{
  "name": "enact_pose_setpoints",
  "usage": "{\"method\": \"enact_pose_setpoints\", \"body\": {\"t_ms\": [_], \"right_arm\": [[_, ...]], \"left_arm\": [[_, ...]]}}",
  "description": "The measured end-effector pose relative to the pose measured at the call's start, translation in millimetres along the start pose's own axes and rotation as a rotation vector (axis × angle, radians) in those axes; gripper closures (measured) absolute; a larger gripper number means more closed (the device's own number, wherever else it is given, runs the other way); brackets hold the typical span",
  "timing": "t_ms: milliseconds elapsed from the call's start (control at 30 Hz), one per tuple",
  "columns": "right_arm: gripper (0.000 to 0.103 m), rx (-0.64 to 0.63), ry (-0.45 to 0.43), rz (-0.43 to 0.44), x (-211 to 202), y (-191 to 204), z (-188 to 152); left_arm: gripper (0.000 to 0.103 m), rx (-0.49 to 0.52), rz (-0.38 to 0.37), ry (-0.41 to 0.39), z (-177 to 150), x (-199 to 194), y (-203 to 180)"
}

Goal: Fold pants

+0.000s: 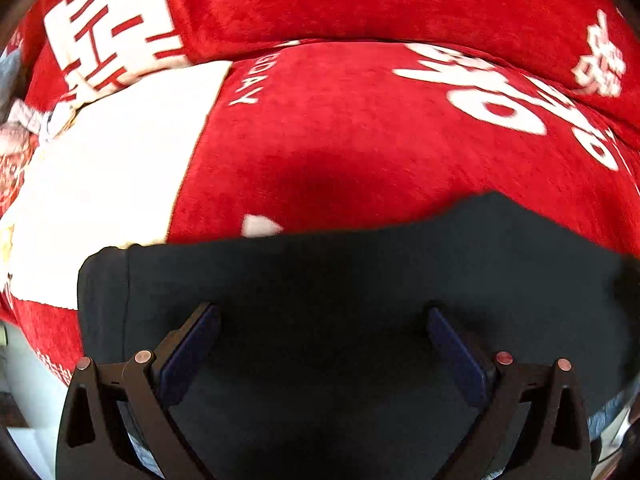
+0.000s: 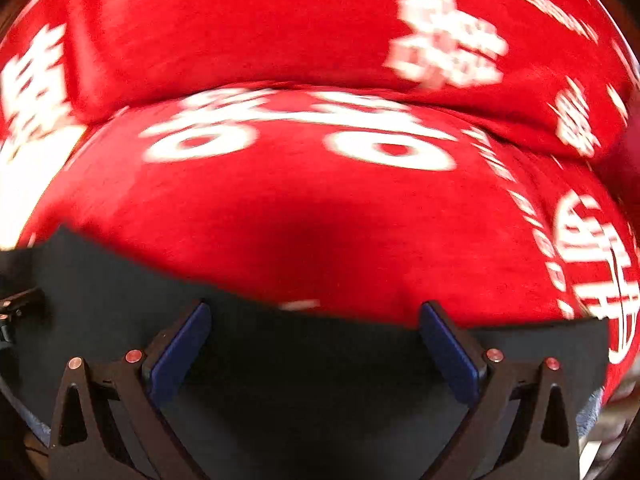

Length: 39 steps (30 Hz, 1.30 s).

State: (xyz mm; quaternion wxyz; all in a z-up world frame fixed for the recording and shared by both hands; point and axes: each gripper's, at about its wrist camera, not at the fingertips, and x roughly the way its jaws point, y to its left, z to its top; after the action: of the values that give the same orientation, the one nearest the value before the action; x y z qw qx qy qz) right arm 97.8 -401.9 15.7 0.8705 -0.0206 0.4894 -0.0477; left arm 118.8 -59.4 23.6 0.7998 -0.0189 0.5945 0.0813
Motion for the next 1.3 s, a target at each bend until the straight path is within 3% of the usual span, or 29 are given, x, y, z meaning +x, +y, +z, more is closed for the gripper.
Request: {"method": "enact_pose_setpoints", "body": {"t_ms": [100, 167, 233, 267, 400, 600, 700, 767, 800, 900, 967, 1100, 1200, 1300], "right_arm": [[0.000, 0.180, 0.043, -0.082, 6, -81, -10], [0.001, 0.310, 0.033, -0.021, 2, -128, -20], [0.000, 0.344, 0.032, -0.095, -16, -148, -29], [0.000, 0.334, 0.012, -0.128, -28, -149, -35], [0.000, 0.238, -0.087, -0.001, -77, -108, -71], [0.000, 0.022, -0.065, 0.216, -76, -6, -112], [0.000, -0.036, -0.089, 0.166, -69, 1, -122], [0.000, -0.001, -0.097, 0.166, -70, -18, -122], [0.000, 0.024, -0.093, 0.142, -69, -32, -122], [0.000, 0.137, -0.086, 0.111, -65, -88, -125], [0.000, 0.208, -0.074, 0.034, -59, -130, -127], [0.000, 0.492, -0.031, -0.009, -56, -224, -151], [0.000, 0.668, -0.089, 0.054, -72, -261, -180], [0.000, 0.699, -0.117, 0.190, -69, -257, -193]], "left_arm": [[0.000, -0.051, -0.004, 0.012, 4, 5, 21], [0.000, -0.062, 0.021, 0.014, 4, 3, 31], [0.000, -0.049, 0.038, 0.006, -3, -5, 33], [0.000, -0.032, 0.012, -0.005, -11, -13, 30], [0.000, 0.084, -0.084, -0.009, -48, -32, -5], [0.000, 0.347, -0.120, -0.053, -92, -46, -85], [0.000, 0.320, -0.093, -0.025, -86, -29, -80], [0.000, 0.260, -0.134, -0.010, -77, -24, -63], [0.000, 0.254, -0.105, -0.025, -75, -25, -58], [0.000, 0.274, -0.113, -0.028, -76, -24, -60], [0.000, 0.287, -0.098, -0.034, -78, -24, -63], [0.000, 0.258, -0.098, -0.014, -83, -35, -61], [0.000, 0.243, -0.113, -0.054, -80, -55, -57], [0.000, 0.240, -0.127, -0.052, -80, -60, -65]]}}
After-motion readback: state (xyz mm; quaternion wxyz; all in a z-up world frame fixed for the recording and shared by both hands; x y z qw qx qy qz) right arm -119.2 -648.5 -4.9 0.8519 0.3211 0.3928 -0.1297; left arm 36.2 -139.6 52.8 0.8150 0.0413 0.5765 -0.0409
